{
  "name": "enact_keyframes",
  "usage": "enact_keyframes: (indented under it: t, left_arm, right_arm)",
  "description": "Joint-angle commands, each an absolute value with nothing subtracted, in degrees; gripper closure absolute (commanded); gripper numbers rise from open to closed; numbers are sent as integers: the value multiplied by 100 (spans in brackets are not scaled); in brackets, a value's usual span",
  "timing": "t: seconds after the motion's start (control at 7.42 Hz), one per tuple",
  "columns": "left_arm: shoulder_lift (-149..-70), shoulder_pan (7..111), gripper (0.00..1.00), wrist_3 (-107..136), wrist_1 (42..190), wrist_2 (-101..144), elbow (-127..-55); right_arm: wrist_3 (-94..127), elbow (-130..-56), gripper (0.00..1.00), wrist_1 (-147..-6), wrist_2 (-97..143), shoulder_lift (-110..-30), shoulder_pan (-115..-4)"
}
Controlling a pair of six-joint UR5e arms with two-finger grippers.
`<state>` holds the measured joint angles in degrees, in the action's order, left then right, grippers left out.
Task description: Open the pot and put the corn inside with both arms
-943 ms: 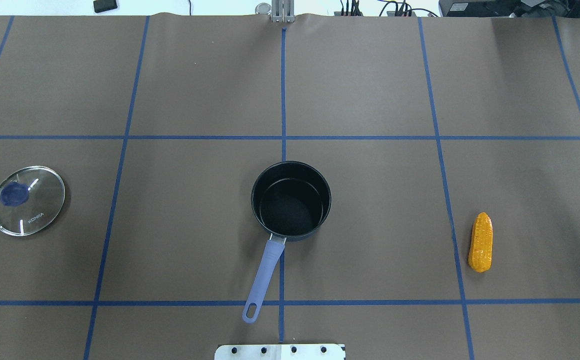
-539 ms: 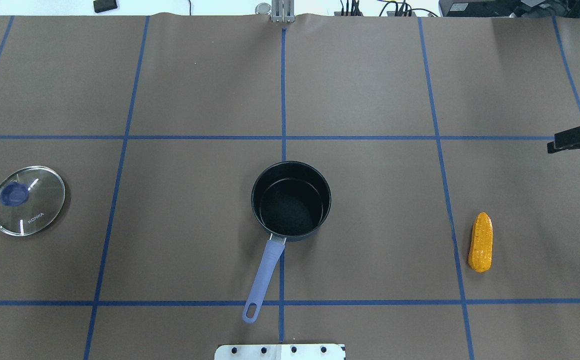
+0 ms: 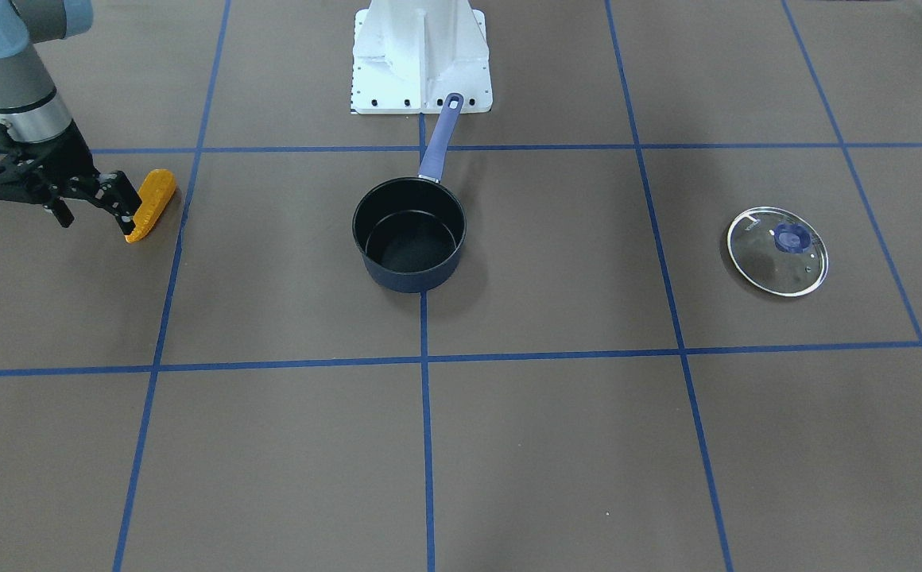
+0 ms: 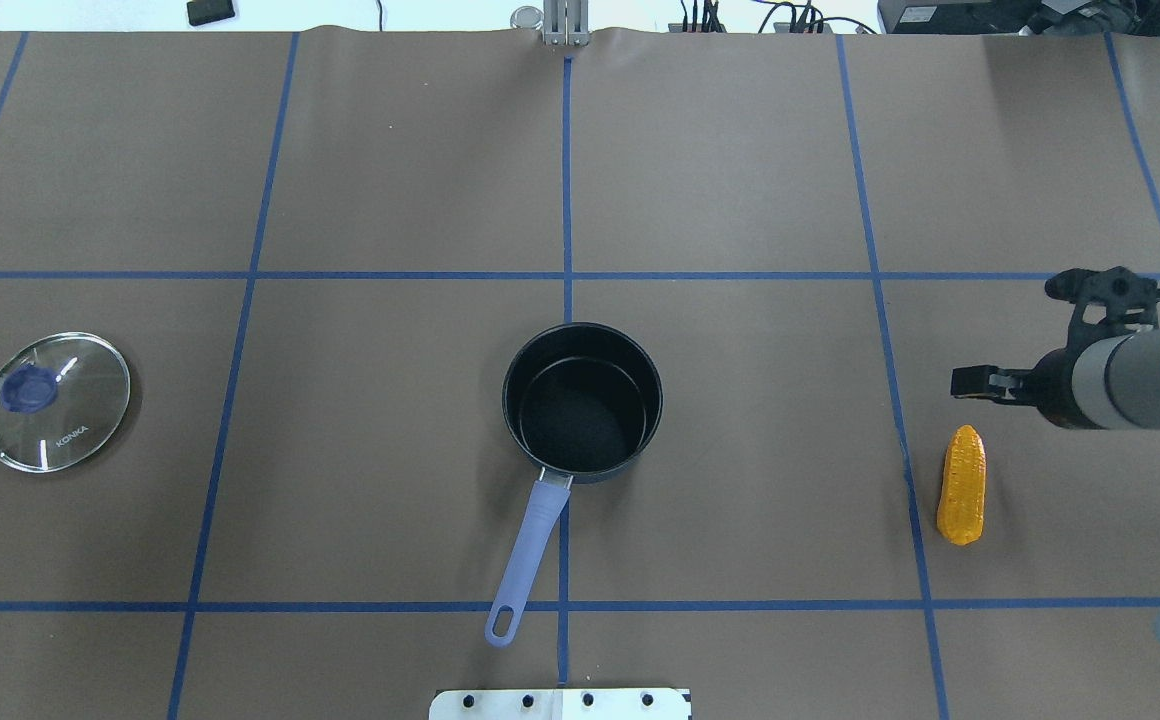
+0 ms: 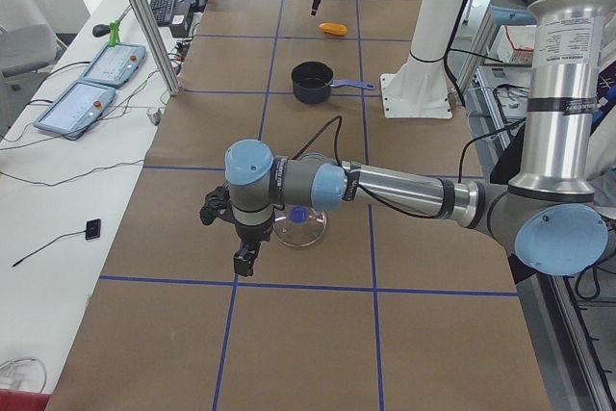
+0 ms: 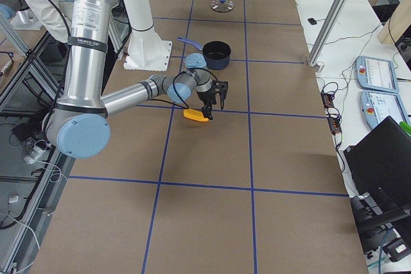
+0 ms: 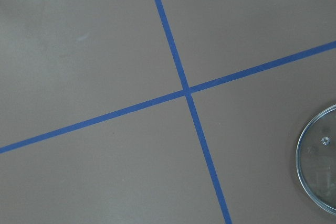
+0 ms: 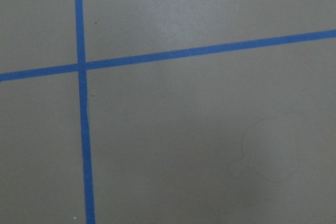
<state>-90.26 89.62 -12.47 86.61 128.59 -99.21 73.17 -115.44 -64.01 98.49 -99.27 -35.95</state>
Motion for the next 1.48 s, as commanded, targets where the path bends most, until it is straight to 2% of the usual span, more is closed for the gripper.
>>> enact_keyframes:
  t: [0.0,0.4,0.54,0.67,0.81,1.08,1.35]
  left_arm:
    - [-9026,8965,1,-1248,8648,12858,-9914]
    - [-9018,8965,1,-1248,8692,12867,-9932]
    - [-9009,8965,1,-1248,8701,12867,-9932]
    - [-9009,8974,1,-1248,8710,12980,-9923]
    - [-8939,8974,1,-1248,8727,13112,-9932]
    - [-8930,8974,1,-1248,8728,13122,-9940]
    - [-8921,8974,1,-1248,8728,13131,-9932]
  right_arm:
    - [7865,-11488,0,-6381,8977,-9949,-2640]
    - [7980,-11479,0,-6381,8491,-10343,-2110]
    - [7980,-11479,7,-6390,8386,-10380,-2048]
    - [7998,-11479,67,-6390,8402,-10362,-2039]
    - [7989,-11496,100,-6390,8394,-10328,-2039]
    - [7989,-11679,100,-6390,8428,-10179,-2048]
    - [7989,-11725,100,-6459,8446,-9497,-2091]
